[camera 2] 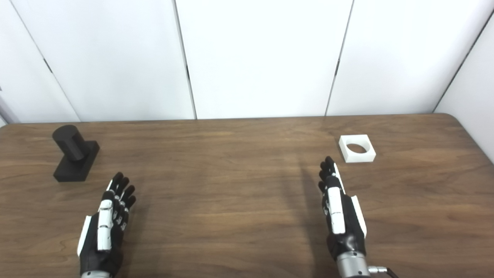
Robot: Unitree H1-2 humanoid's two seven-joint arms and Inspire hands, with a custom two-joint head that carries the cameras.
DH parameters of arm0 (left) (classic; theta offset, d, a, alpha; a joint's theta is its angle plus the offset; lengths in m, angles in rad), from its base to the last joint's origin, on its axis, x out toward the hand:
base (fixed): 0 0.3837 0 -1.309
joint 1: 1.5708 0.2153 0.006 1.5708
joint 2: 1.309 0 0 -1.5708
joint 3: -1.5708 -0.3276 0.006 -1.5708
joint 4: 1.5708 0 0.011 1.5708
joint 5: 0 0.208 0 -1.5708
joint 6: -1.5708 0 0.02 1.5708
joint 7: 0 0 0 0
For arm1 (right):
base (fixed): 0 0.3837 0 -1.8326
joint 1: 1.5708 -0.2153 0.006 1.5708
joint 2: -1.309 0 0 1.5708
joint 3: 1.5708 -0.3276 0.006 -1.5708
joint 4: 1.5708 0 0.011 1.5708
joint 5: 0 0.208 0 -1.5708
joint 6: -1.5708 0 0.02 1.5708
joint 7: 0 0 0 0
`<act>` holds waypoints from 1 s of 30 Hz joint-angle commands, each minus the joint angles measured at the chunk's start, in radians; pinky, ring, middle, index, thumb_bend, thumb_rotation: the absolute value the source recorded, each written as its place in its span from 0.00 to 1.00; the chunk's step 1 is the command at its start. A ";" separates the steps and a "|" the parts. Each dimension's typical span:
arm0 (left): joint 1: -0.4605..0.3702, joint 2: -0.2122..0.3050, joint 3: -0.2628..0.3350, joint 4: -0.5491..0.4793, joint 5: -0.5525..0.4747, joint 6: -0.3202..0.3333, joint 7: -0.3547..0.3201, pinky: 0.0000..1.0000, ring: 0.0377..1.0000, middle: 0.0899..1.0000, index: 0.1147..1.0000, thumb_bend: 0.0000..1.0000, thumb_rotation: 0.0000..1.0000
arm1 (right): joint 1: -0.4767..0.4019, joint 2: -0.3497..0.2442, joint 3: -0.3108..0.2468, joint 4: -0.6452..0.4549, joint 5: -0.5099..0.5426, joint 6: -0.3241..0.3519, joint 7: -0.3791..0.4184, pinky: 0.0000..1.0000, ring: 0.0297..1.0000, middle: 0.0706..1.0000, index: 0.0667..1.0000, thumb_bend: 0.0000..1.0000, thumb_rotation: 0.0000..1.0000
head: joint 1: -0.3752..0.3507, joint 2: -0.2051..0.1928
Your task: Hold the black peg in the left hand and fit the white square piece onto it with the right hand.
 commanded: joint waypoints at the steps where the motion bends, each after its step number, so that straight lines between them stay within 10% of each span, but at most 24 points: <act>1: 0.033 -0.001 -0.009 -0.019 0.005 -0.041 -0.006 0.98 0.97 0.98 0.98 0.38 0.97 | 0.124 -0.068 -0.007 -0.004 0.009 -0.045 0.005 1.00 0.98 0.98 1.00 0.56 1.00 | -0.001 0.000; 30: 0.045 -0.020 -0.044 -0.022 0.057 -0.017 0.018 0.92 0.93 0.95 0.95 0.47 0.92 | 0.128 -0.100 -0.039 -0.007 0.066 -0.042 0.046 1.00 1.00 0.99 1.00 0.56 1.00 | 0.176 -0.024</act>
